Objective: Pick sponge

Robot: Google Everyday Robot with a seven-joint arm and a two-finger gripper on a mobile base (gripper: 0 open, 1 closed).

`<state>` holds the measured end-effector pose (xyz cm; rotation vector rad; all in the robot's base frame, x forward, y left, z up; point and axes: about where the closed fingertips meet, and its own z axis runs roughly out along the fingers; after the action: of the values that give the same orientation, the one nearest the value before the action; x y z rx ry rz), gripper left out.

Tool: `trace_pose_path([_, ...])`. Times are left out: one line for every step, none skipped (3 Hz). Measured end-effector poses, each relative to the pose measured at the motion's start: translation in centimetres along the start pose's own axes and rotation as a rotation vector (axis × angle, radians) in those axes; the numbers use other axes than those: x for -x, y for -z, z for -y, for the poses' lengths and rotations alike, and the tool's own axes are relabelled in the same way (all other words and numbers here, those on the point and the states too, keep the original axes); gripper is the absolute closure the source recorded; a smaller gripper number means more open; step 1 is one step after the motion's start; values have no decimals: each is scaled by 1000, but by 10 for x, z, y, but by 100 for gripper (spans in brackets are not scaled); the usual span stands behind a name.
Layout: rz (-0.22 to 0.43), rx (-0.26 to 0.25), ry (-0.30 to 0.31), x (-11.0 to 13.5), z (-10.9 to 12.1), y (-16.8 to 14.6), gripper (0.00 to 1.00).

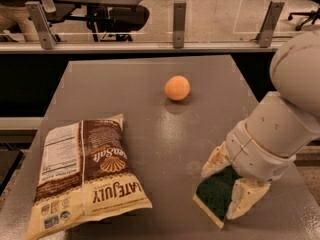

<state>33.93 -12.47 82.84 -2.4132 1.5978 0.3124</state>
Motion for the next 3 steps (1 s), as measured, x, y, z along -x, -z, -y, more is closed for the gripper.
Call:
trace_pose_path([31, 7, -18, 3, 2, 11, 64])
trace_pose_path([75, -2, -42, 11, 15, 38, 88])
trace_pose_path([98, -13, -59, 21, 28, 66, 100])
